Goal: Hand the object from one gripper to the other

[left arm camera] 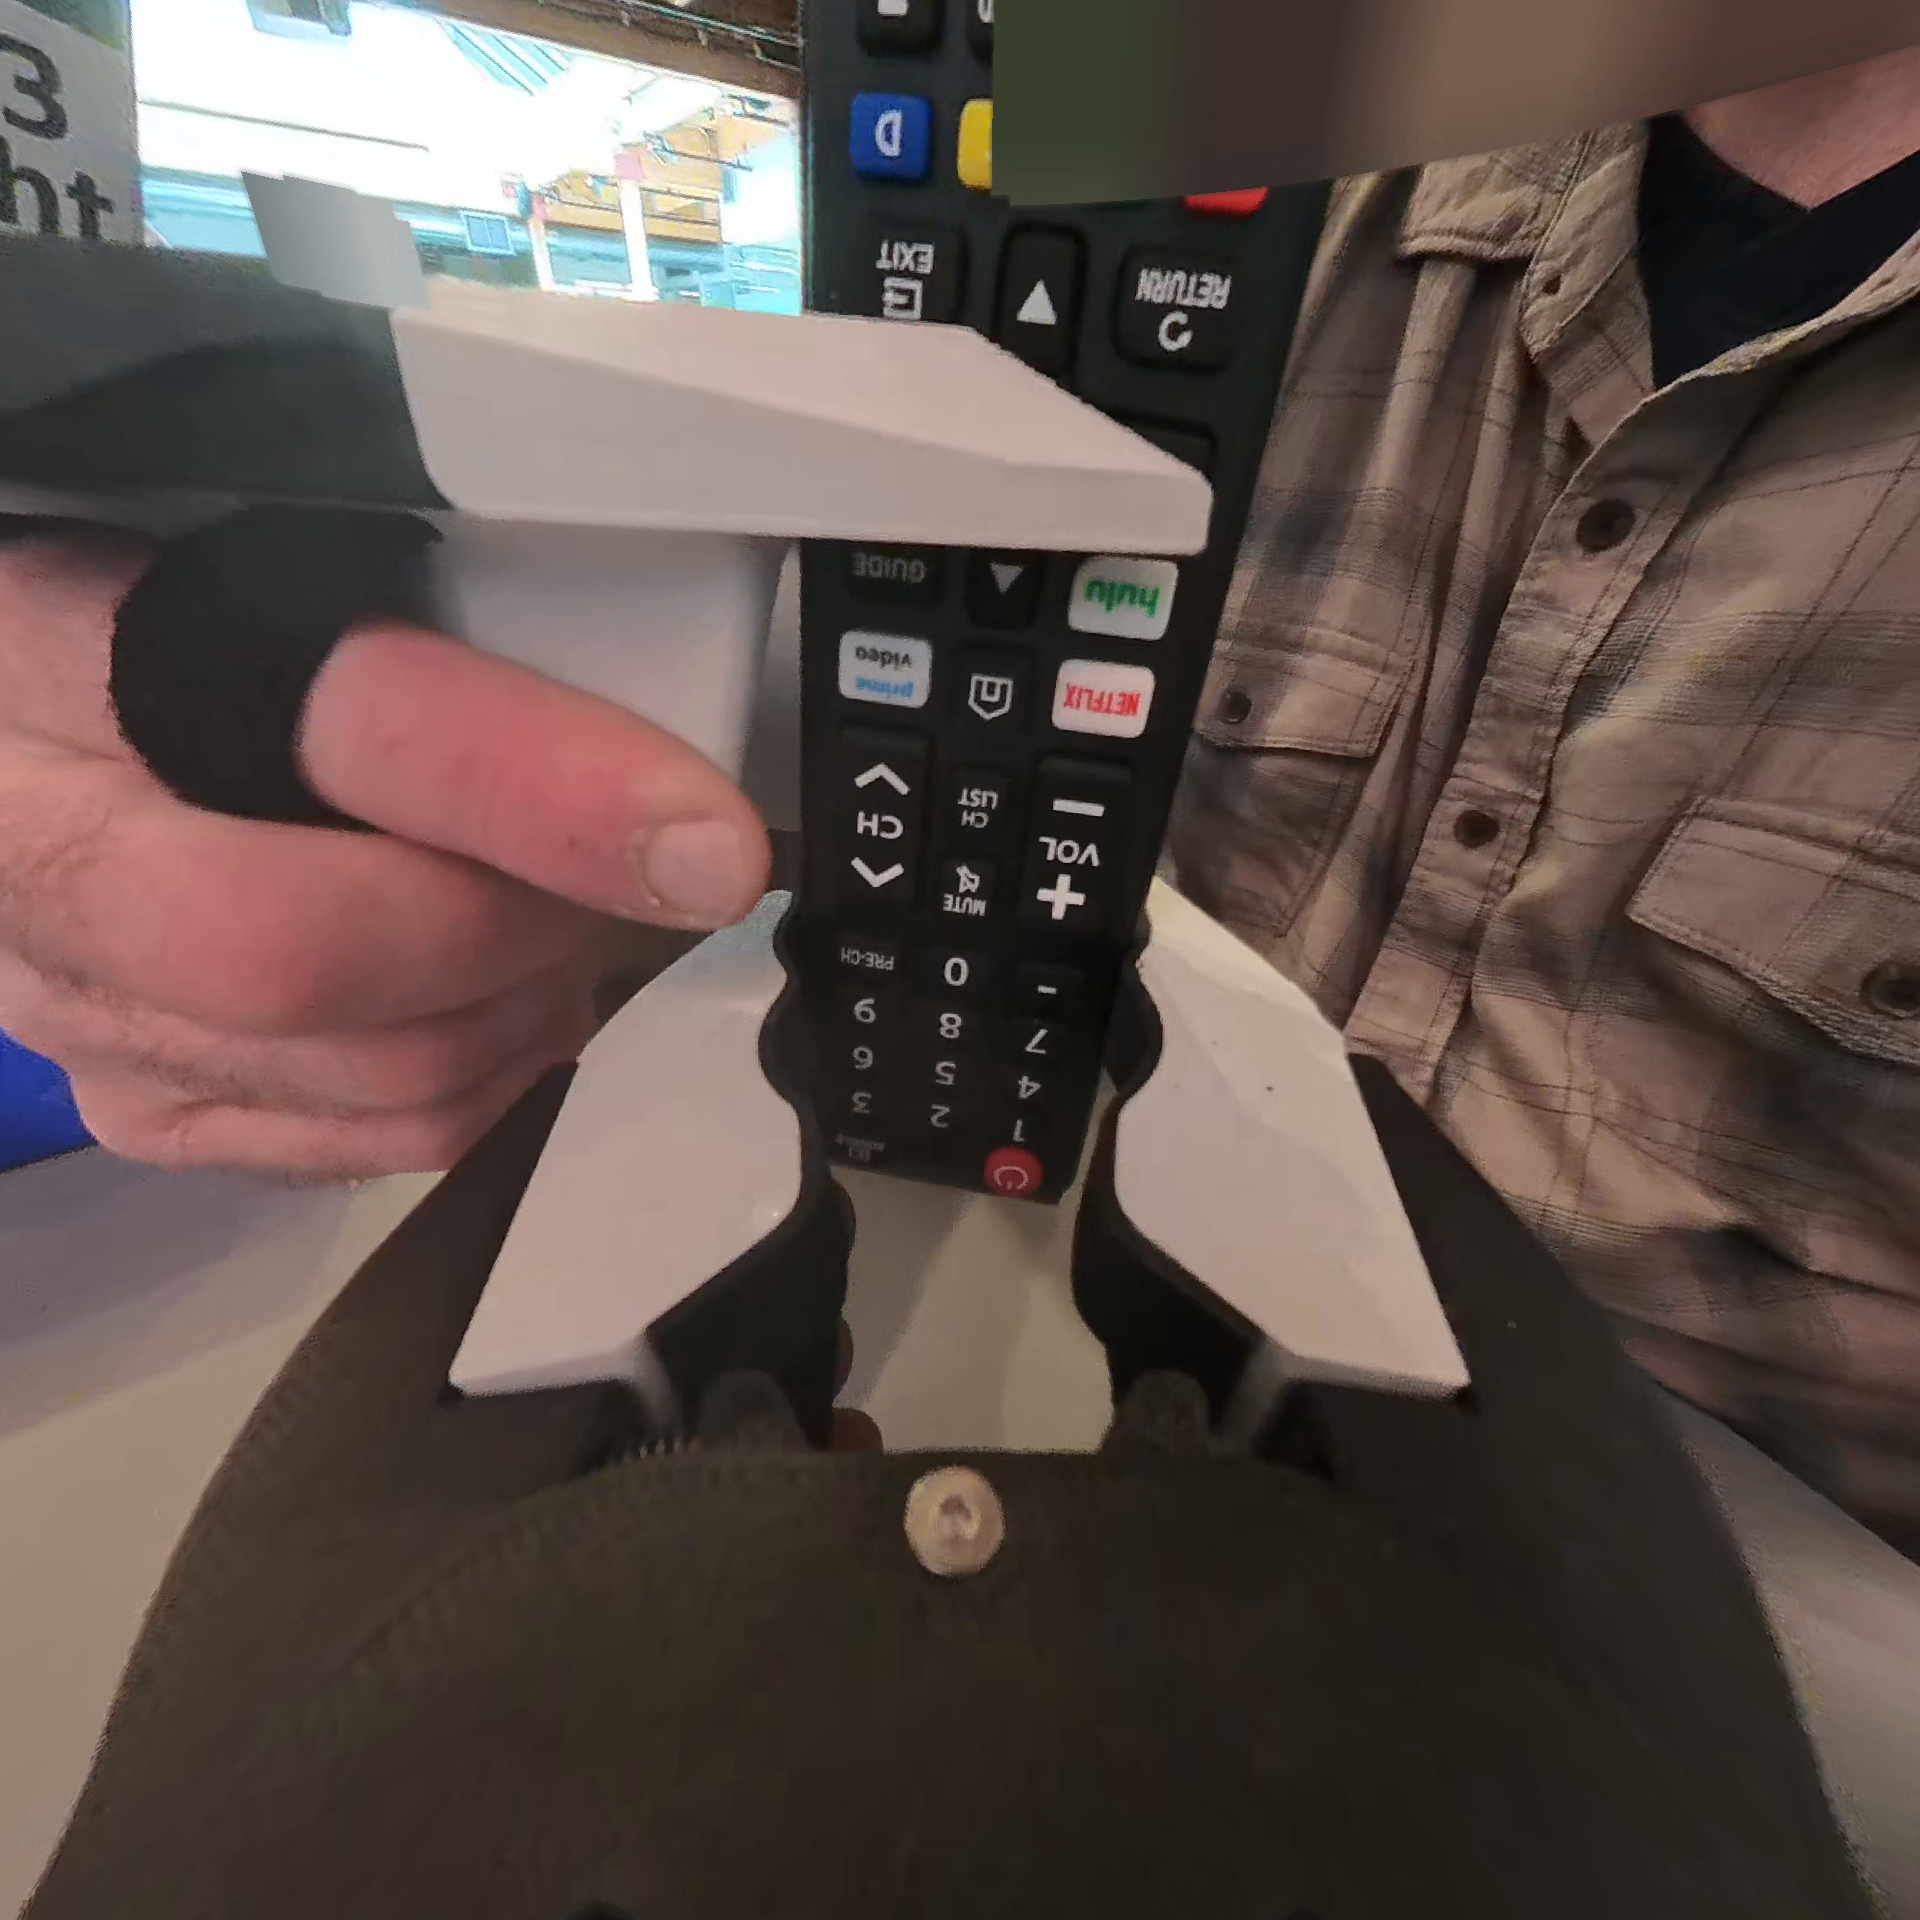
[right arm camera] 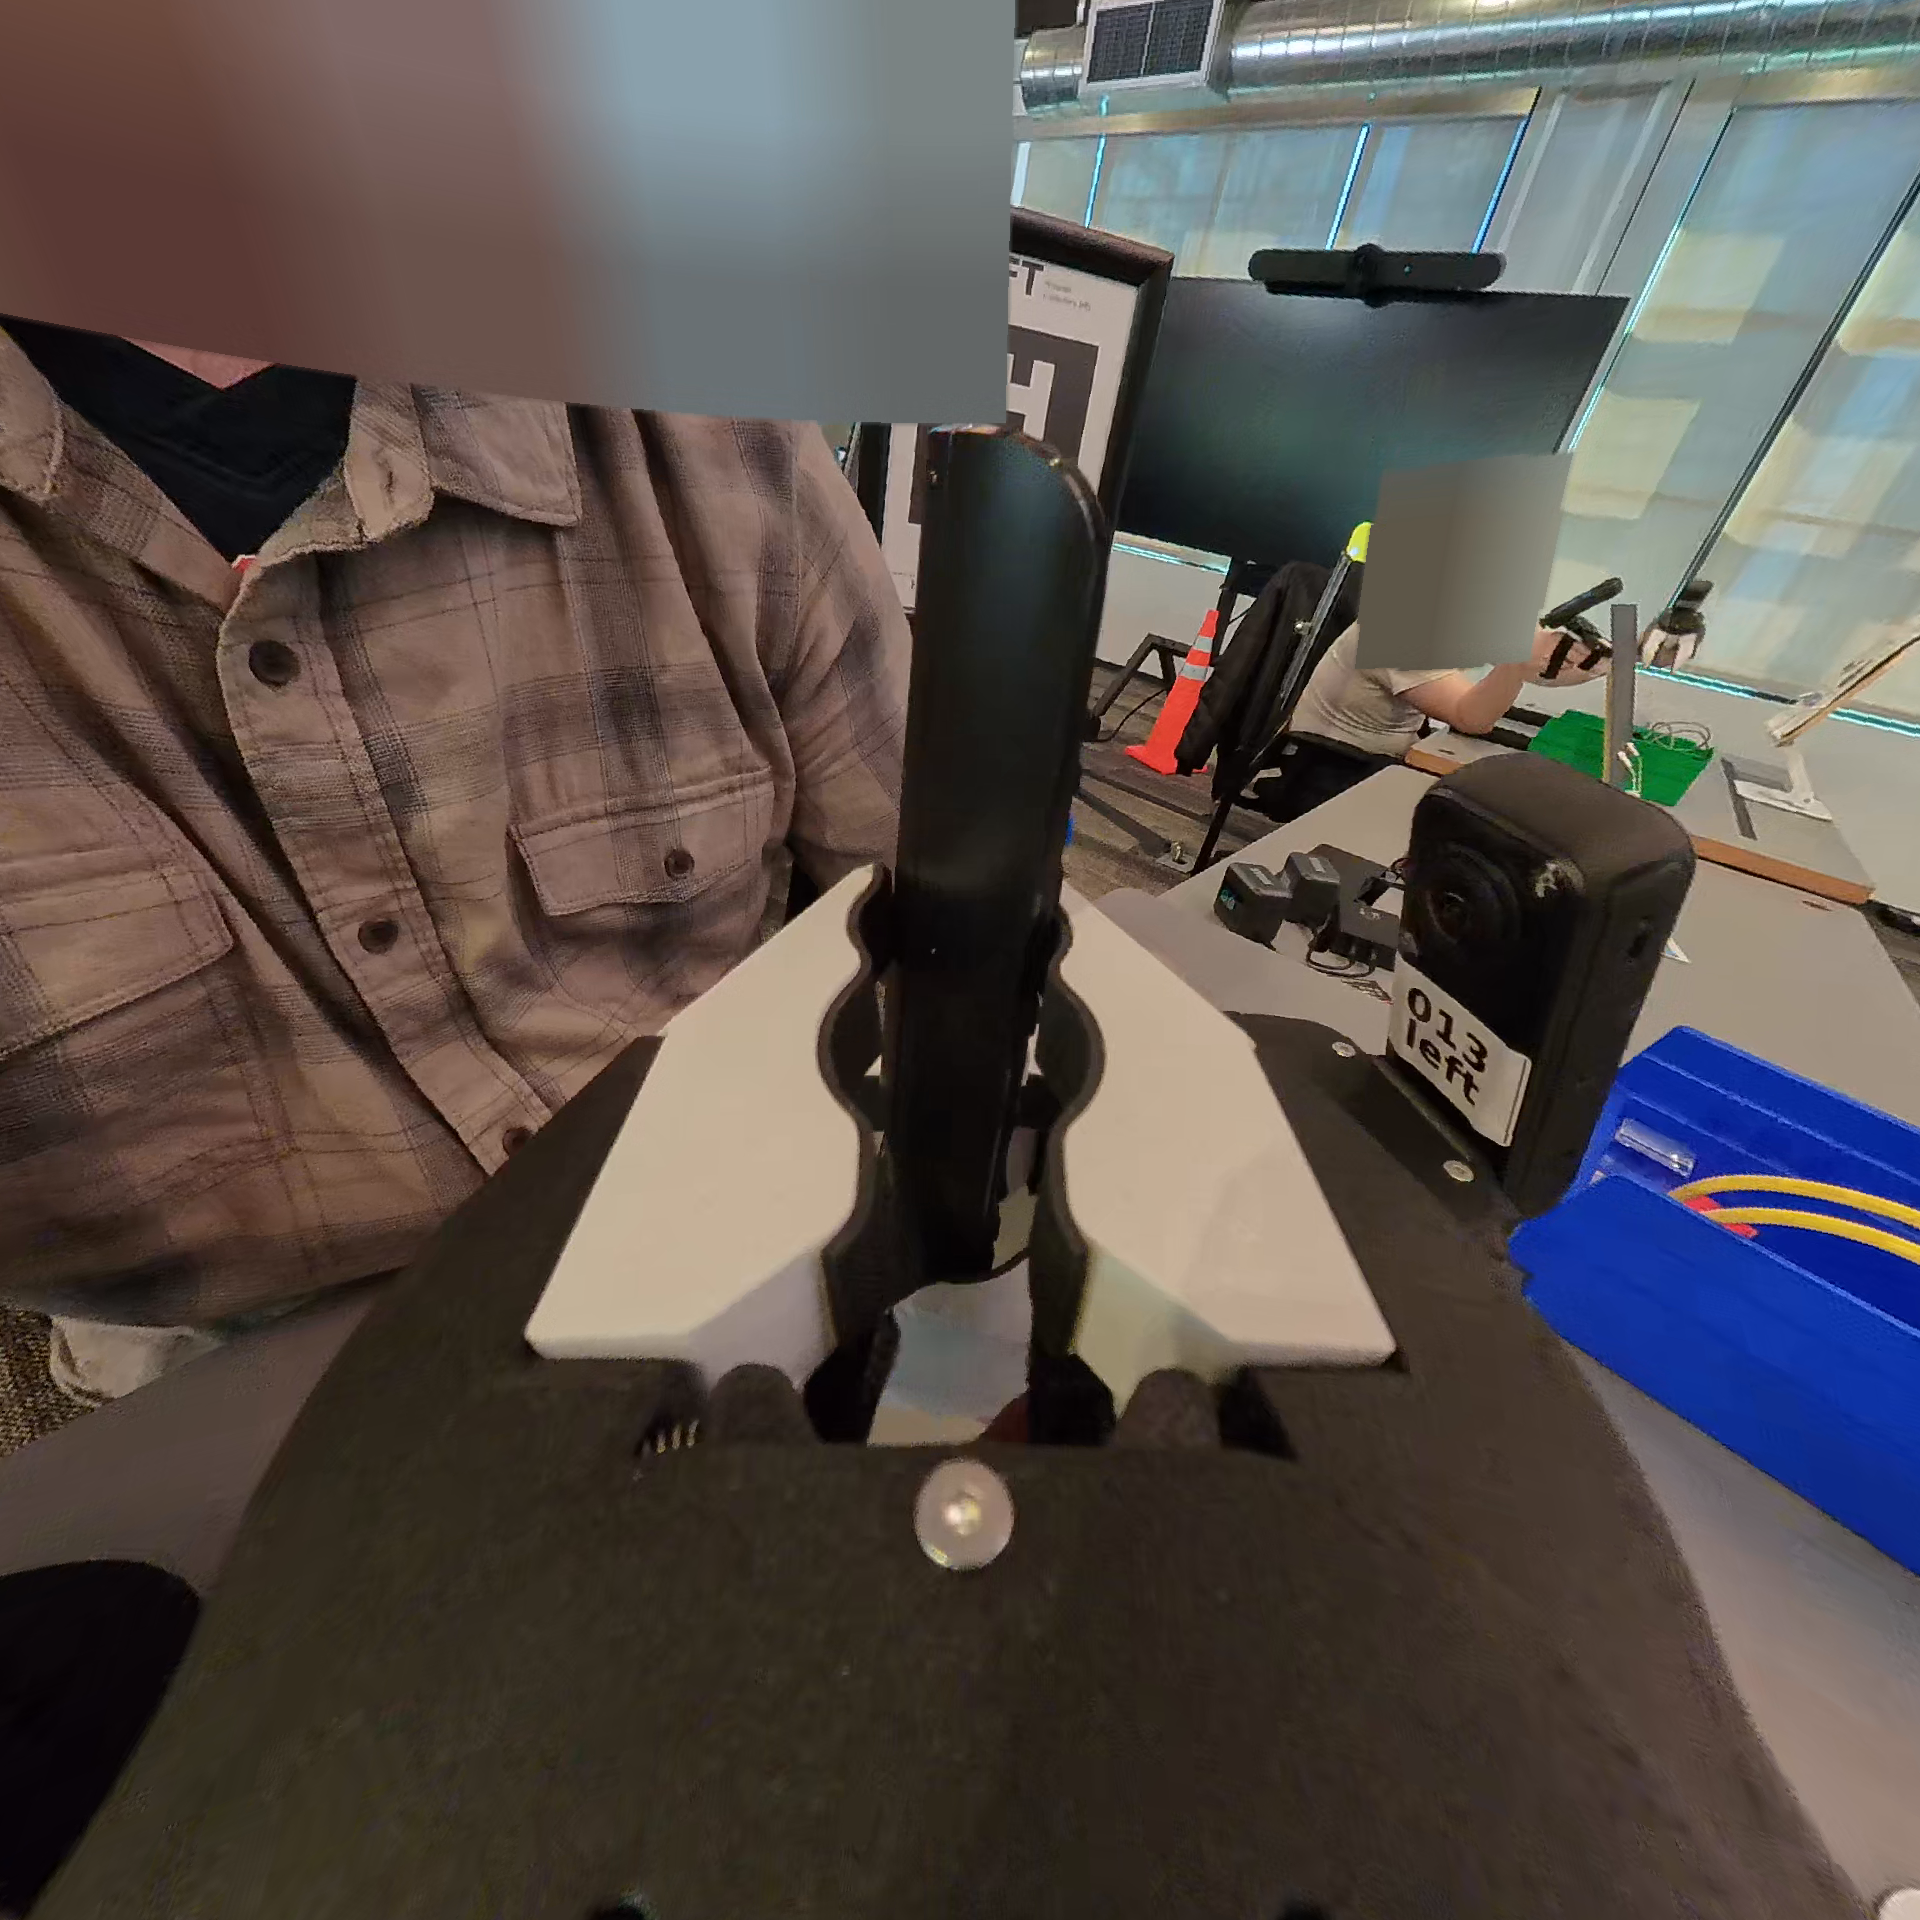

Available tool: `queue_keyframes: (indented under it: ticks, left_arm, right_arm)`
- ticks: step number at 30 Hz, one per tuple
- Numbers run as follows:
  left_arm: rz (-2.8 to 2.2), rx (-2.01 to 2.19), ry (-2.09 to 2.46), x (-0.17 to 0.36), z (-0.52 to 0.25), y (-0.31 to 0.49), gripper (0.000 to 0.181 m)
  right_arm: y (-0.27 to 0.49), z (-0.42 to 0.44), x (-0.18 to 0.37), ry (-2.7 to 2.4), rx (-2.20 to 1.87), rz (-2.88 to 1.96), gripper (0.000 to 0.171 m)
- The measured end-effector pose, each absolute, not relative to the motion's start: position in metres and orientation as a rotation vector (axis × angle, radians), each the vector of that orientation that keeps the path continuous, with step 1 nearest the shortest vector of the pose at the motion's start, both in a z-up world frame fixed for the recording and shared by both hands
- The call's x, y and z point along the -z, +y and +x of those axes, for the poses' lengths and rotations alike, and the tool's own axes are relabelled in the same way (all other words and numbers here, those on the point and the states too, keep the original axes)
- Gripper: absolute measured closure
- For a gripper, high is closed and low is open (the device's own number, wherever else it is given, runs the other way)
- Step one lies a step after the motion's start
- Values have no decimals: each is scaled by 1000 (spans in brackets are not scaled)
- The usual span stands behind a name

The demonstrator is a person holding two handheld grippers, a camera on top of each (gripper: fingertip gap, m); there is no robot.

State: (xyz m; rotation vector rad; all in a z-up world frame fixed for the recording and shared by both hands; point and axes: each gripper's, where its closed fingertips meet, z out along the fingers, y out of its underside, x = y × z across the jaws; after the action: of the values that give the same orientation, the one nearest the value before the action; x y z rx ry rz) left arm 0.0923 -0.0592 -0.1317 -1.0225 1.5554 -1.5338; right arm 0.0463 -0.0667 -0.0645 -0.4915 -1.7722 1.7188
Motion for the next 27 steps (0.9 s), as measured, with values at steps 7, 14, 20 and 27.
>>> queue_keyframes:
  ticks: [7, 14, 20, 27]
  left_arm:
    - [-1009, 1471, 1491, 126, 94, -49, 128]
    - [-1093, 1293, 1266, 113, 89, -2, 128]
    - [-1253, 957, 899, 101, 69, 73, 128]
    - [-1403, 567, 624, 111, 27, 130, 129]
  right_arm:
    - [-55, 40, 59, -1702, -1666, -541, 137]
    - [-4, 28, 46, -1509, -1418, -723, 109]
    - [46, 19, 35, -1332, -1111, -898, 105]
    - [90, 7, 29, -1116, -805, -1060, 113]
